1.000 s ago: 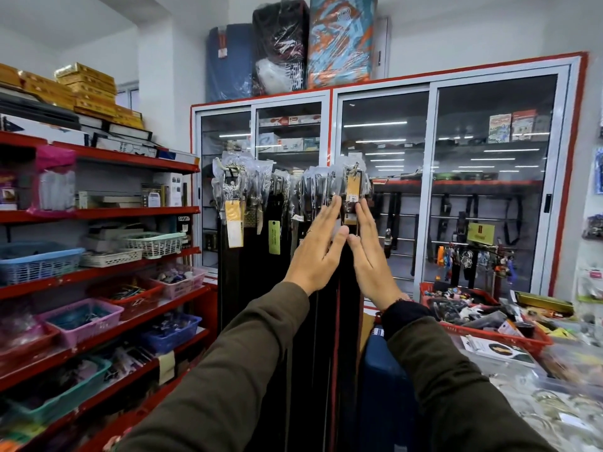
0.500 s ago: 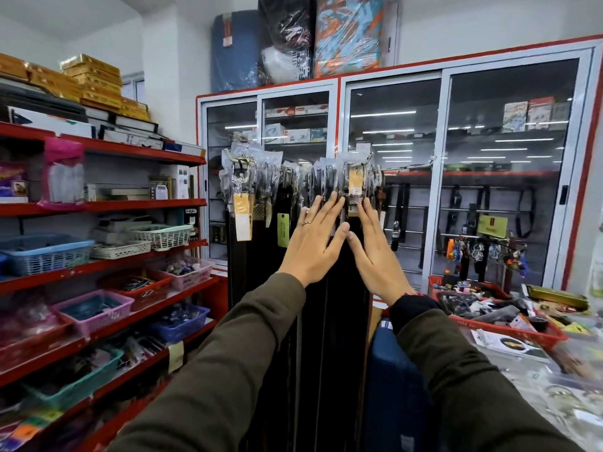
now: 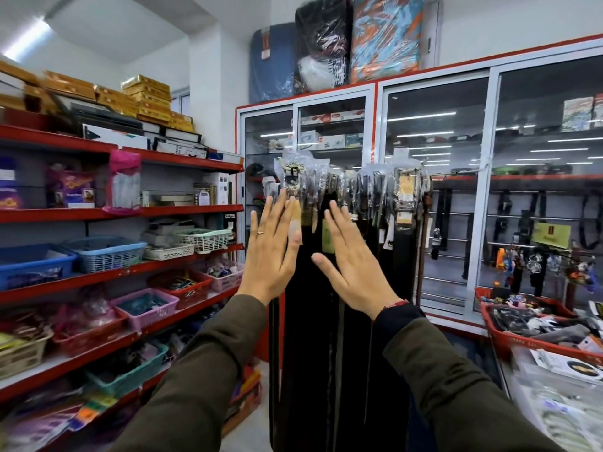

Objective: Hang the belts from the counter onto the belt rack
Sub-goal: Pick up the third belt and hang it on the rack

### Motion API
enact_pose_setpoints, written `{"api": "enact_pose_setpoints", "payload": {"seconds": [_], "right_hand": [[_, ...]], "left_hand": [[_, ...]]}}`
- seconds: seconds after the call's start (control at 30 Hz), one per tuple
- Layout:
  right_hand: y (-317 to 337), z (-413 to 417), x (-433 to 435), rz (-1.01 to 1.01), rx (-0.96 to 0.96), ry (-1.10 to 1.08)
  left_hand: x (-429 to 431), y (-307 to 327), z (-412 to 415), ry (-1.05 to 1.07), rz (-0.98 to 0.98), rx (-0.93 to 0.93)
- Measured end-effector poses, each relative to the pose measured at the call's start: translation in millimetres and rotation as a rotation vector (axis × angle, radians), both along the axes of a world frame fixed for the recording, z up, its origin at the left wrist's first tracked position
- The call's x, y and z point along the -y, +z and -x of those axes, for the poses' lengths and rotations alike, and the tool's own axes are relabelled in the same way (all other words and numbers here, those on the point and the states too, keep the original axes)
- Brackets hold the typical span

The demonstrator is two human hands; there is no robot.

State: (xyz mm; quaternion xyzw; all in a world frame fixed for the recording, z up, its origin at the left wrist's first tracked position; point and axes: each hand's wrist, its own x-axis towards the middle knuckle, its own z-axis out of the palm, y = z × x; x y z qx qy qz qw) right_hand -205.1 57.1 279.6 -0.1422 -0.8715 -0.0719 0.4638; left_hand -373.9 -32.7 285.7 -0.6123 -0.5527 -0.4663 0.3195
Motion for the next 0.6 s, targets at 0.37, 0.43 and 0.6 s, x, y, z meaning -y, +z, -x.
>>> {"api": "enact_pose_setpoints", "payload": {"seconds": [0.37,0.43,0.6], "right_hand": [[2,55,-14,-0.057,0.231,-0.098],[4,54,-22,-0.050,0.235,-0.104],[4,45,-36,-0.067,0.243,-0.082]], "left_hand": [[-16,2,45,0.021,0.273,-0.081],[-24,6,47,0.011,0.301,-0.077],[-31,6,44,0.000,0.305,-0.069]]}}
